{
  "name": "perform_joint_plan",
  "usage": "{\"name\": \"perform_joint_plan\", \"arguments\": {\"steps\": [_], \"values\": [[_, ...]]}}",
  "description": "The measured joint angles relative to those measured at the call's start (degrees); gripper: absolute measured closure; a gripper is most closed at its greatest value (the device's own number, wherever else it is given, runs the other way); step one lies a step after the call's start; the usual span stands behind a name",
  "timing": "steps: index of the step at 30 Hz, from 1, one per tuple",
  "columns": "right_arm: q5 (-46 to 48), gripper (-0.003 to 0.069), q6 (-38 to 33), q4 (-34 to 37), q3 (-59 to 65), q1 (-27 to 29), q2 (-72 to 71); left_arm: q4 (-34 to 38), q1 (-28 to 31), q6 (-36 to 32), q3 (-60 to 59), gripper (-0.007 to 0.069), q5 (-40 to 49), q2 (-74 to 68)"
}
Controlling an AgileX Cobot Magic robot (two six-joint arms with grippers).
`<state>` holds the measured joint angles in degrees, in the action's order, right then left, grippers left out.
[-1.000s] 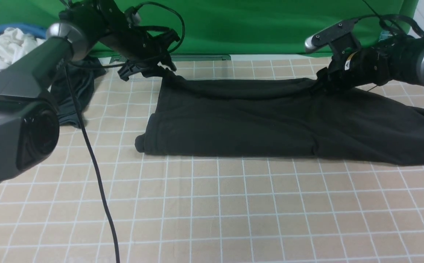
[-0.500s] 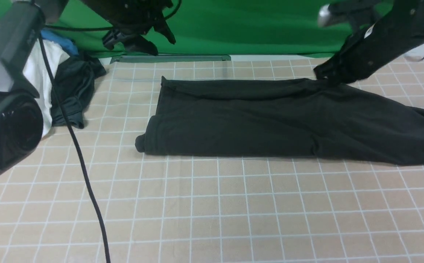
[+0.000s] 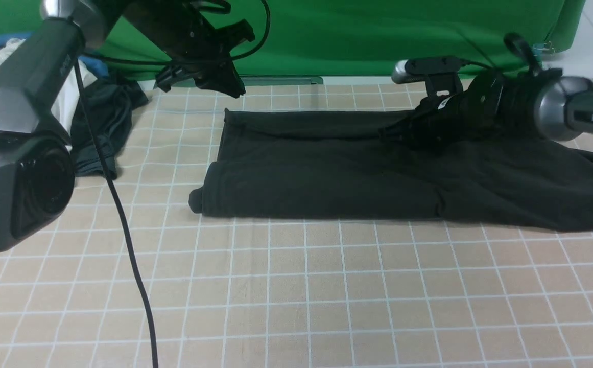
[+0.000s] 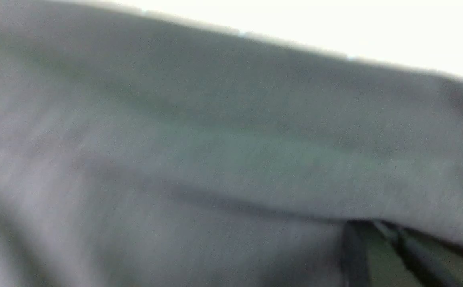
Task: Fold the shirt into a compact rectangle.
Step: 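Pull the folded dark garment lengthwise by its ends to straighten it flat on the table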
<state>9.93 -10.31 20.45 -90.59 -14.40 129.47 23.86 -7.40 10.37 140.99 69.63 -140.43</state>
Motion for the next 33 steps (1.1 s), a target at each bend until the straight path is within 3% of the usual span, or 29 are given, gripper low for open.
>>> {"name": "perform_joint_plan", "arguments": {"steps": [4,7,11,15,18,26,33], "values": [[-12.7,0.0627,0.0,0.0,0.0,0.2,1.1,0.0,0.0,-3.2,0.0,0.061,-0.1,0.0],[-13.4,0.0626,0.0,0.1,-1.9,1.4,1.0,0.0,0.0,-5.0,0.0,0.061,-0.5,-0.1],[-3.4,0.0627,0.0,0.1,-6.1,3.6,-0.7,0.0,0.0,-6.2,0.0,0.061,-0.2,-0.2],[17.6,0.0629,-0.2,0.2,-13.8,7.1,-4.9,0.4,0.0,-4.3,-0.4,0.061,-0.2,-0.2],[26.1,0.0629,-1.4,0.1,-16.7,8.6,-7.1,1.3,-1.0,-4.0,-2.8,0.061,-0.3,0.0],[31.8,0.0629,-2.1,-0.1,-18.4,9.5,-9.3,0.6,-5.5,-6.3,-13.9,0.061,-0.8,-1.1],[33.2,0.0629,-2.8,-0.2,-18.4,9.5,-9.3,-4.1,-5.2,-7.1,-14.2,0.061,-26.1,-3.2]]}}
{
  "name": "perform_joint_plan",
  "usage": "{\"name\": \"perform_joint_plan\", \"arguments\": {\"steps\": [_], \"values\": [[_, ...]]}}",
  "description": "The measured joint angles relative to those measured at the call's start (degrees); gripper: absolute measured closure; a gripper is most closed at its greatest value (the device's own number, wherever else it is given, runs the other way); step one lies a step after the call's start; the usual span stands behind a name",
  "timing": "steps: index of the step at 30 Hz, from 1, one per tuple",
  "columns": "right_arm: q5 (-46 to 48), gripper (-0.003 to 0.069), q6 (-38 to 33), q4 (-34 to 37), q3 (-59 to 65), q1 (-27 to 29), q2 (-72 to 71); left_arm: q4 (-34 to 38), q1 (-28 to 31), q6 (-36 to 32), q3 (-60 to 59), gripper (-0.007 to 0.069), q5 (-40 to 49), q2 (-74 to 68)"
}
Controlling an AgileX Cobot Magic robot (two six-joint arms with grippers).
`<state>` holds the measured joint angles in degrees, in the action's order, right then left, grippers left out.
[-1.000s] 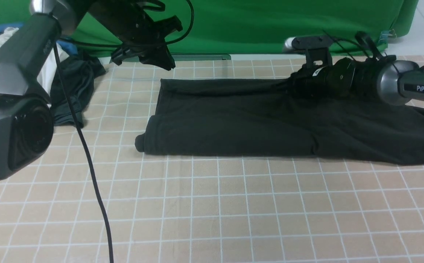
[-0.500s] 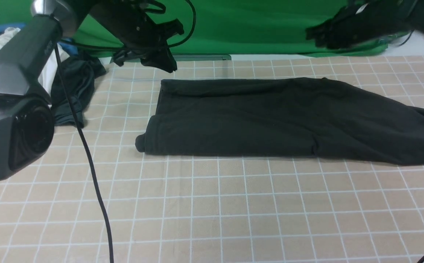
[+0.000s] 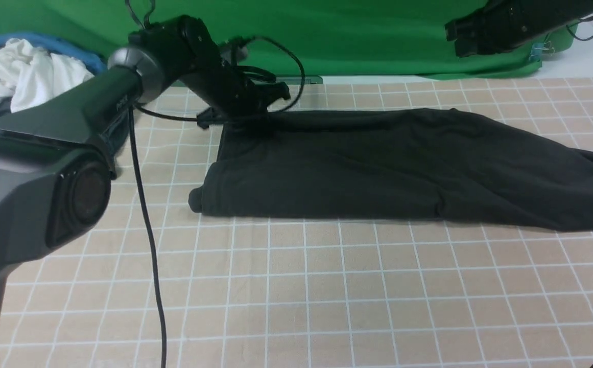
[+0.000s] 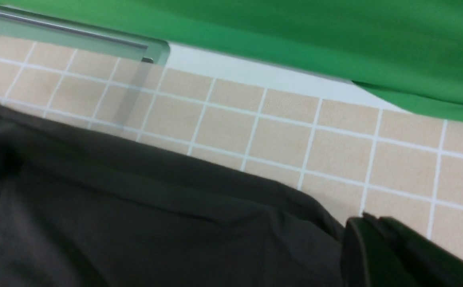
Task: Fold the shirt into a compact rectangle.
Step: 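Pull the folded dark garment lengthwise by its ends to straighten it flat on the table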
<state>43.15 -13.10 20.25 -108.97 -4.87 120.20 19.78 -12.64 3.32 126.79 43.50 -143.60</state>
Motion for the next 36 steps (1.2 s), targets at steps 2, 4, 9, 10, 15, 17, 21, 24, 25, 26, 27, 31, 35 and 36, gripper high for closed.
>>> {"name": "perform_joint_plan", "arguments": {"steps": [2,4,9,10,15,17,21,24,25,26,27,31,35,36], "values": [[0.0,0.0629,0.0,-0.5,0.0,0.2,-0.1,-1.2,0.9,-0.2,0.0,0.061,-8.0,-0.9],[0.4,0.0629,0.0,-0.8,0.0,0.6,-0.7,-0.7,2.3,-0.2,0.0,0.061,-12.6,-1.2],[4.9,0.0631,-0.1,-1.9,-0.1,3.0,-3.0,4.2,6.2,-0.2,1.3,0.061,-5.0,-0.3],[7.9,0.0632,-0.1,-2.3,-0.1,4.1,-3.5,4.9,7.1,-0.2,2.2,0.061,-0.6,0.4],[22.8,0.0632,0.0,-4.5,0.1,12.2,-5.1,5.9,10.3,0.5,7.2,0.061,20.4,5.7],[25.4,0.0632,1.7,-5.7,1.4,16.0,-5.4,5.6,11.0,0.7,8.9,0.061,24.1,8.3],[26.3,0.0632,3.8,-6.7,4.3,19.9,-5.5,3.0,11.1,3.4,7.0,0.0608,25.0,11.4],[26.7,0.0631,4.7,-8.9,7.6,20.7,-6.0,1.7,10.6,4.2,-3.7,0.0608,25.2,16.0],[26.7,0.0631,4.8,-9.8,8.5,20.7,-6.0,1.5,10.3,4.3,-8.5,0.0606,25.4,18.0],[26.6,0.0631,4.8,-10.4,9.6,20.7,-6.0,1.4,9.8,4.3,-13.0,0.0603,25.7,19.7],[26.7,0.0631,4.9,-10.7,10.6,20.7,-6.0,1.4,9.2,4.3,-16.9,0.0599,26.0,21.1],[26.1,0.0631,5.1,-10.8,12.2,20.7,-6.0,1.2,7.0,4.4,-24.5,0.0537,25.0,23.2],[25.4,0.0631,5.1,-10.8,12.3,20.7,-6.0,1.0,5.0,5.5,-26.1,0.0365,23.0,22.7],[25.4,0.0631,5.1,-10.8,12.3,20.7,-6.0,0.8,4.6,5.5,-26.1,0.0329,22.8,22.6]]}}
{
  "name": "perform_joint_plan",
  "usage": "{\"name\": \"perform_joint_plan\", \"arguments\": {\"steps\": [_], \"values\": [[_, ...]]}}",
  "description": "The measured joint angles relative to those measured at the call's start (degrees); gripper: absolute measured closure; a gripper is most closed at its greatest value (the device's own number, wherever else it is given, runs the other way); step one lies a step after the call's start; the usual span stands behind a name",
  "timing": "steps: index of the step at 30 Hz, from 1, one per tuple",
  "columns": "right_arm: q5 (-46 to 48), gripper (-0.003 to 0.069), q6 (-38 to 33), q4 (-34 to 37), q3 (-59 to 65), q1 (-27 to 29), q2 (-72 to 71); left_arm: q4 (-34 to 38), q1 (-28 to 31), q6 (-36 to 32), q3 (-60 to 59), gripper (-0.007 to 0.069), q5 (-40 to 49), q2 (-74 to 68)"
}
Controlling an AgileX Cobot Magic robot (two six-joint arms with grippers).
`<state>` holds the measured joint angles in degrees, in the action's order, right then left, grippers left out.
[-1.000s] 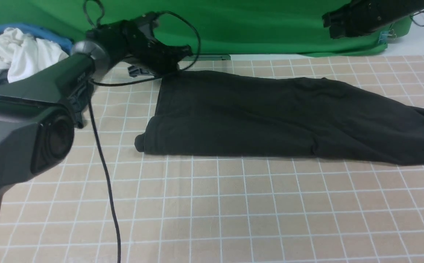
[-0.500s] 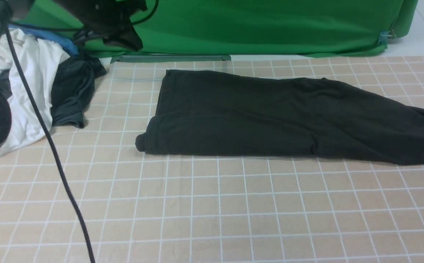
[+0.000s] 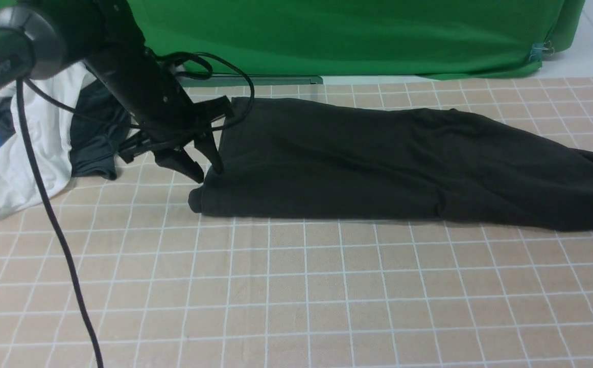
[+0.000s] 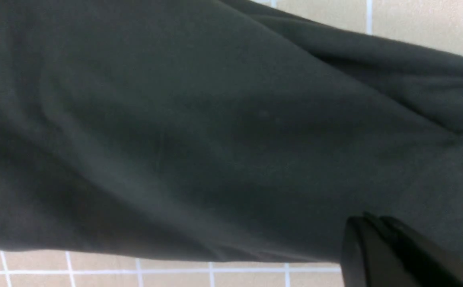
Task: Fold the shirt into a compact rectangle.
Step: 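Pull the folded dark garment lengthwise by its ends to straighten it flat on the table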
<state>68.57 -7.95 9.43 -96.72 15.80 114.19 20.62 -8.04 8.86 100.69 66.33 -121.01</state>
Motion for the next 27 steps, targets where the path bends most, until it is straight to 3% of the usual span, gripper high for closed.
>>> {"name": "perform_joint_plan", "arguments": {"steps": [5,8,10,14,17,24,27], "values": [[0.0,0.0631,0.0,0.2,0.0,-0.1,0.0,-2.0,-0.7,0.1,0.0,0.0137,-0.1,-0.8],[-0.1,0.0631,0.0,0.4,0.1,-0.4,0.0,-2.5,-0.7,0.1,0.0,0.0064,0.0,-1.9],[-0.1,0.0631,0.0,0.5,0.1,-0.9,0.0,-2.7,-0.7,0.2,0.0,0.0032,0.0,-3.2],[-0.1,0.0631,0.0,0.7,0.1,-1.5,0.0,-1.3,-0.7,0.2,0.0,0.0039,0.0,-5.2],[0.8,0.0631,-0.2,0.5,0.3,-1.6,-0.2,0.4,-0.6,0.2,0.0,0.0115,-0.1,-5.9],[1.3,0.0622,-2.2,-3.1,8.6,-0.2,-4.4,3.8,-0.6,-0.2,0.0,0.0502,-0.1,-5.9],[-1.4,0.0557,-0.9,-5.7,11.9,2.3,-4.4,4.0,-0.5,-0.9,0.0,0.0512,-0.2,-5.9]]}}
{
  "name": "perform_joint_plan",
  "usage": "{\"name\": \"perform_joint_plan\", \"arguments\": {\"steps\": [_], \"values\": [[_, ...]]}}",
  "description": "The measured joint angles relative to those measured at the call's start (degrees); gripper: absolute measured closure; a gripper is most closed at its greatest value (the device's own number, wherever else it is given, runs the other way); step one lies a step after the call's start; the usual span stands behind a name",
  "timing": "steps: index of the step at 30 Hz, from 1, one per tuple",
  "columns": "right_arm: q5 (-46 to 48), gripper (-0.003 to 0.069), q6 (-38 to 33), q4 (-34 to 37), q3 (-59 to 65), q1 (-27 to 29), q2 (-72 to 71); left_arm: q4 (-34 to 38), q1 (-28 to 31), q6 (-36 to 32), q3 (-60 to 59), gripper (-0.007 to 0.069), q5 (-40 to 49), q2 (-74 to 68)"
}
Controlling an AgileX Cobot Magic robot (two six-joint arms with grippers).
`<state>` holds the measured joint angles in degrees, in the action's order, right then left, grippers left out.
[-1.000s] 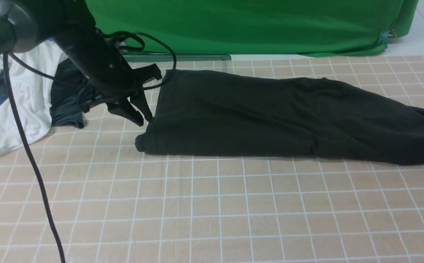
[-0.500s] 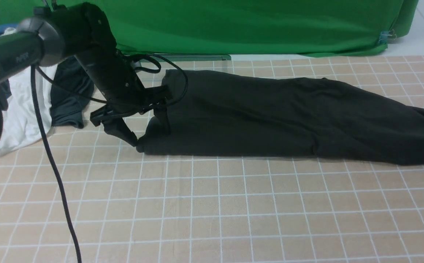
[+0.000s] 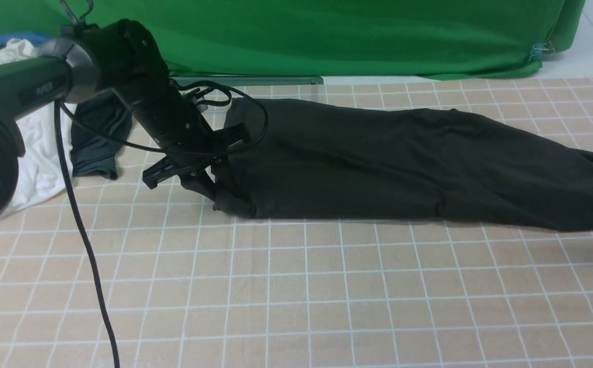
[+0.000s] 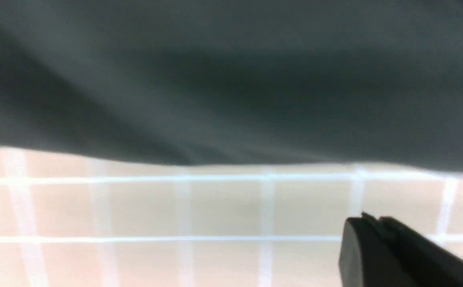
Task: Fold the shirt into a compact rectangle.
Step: 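Pull the folded dark garment lengthwise by its ends to straighten it flat on the table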
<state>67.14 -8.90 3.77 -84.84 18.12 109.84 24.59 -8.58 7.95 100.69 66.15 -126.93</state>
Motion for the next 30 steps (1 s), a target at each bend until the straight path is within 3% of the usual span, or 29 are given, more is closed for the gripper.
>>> {"name": "perform_joint_plan", "arguments": {"steps": [1,3,4,5,8,12,24,26,28,30], "values": [[-0.4,0.054,0.3,-0.1,0.4,0.2,0.0,0.0,0.0,-0.1,0.0,0.0512,0.0,0.0],[-4.5,0.0391,2.3,-1.1,1.8,3.1,0.1,0.0,0.0,-0.5,0.0,0.0512,0.1,0.0],[-4.7,0.0363,2.6,-1.1,1.9,3.3,0.1,0.0,0.0,-0.5,0.0,0.0512,0.1,0.0],[-6.1,0.027,3.2,-1.4,2.0,4.6,0.1,0.0,0.0,-0.6,0.0,0.0512,0.1,0.0],[-7.7,0.0127,3.6,-1.7,2.0,6.3,0.1,0.0,0.0,-1.1,0.0,0.0512,0.1,0.0],[-11.0,0.0067,3.6,-2.2,2.0,7.3,0.2,0.0,0.0,-1.2,0.0,0.0512,0.1,0.0],[-19.2,0.0093,3.3,-0.7,2.3,7.4,8.7,0.0,0.0,-1.4,0.0,0.0512,0.2,0.0],[-19.7,0.0192,1.7,1.0,2.2,7.4,9.0,0.1,0.0,-1.4,0.0,0.0512,0.2,0.0],[-20.2,0.0428,-1.9,4.0,1.9,7.4,9.2,0.2,0.0,-1.1,0.0,0.0512,0.5,0.0],[-20.2,0.0531,-3.8,6.5,1.9,7.4,9.2,0.3,0.0,-0.7,0.0,0.0512,1.4,0.0]]}}
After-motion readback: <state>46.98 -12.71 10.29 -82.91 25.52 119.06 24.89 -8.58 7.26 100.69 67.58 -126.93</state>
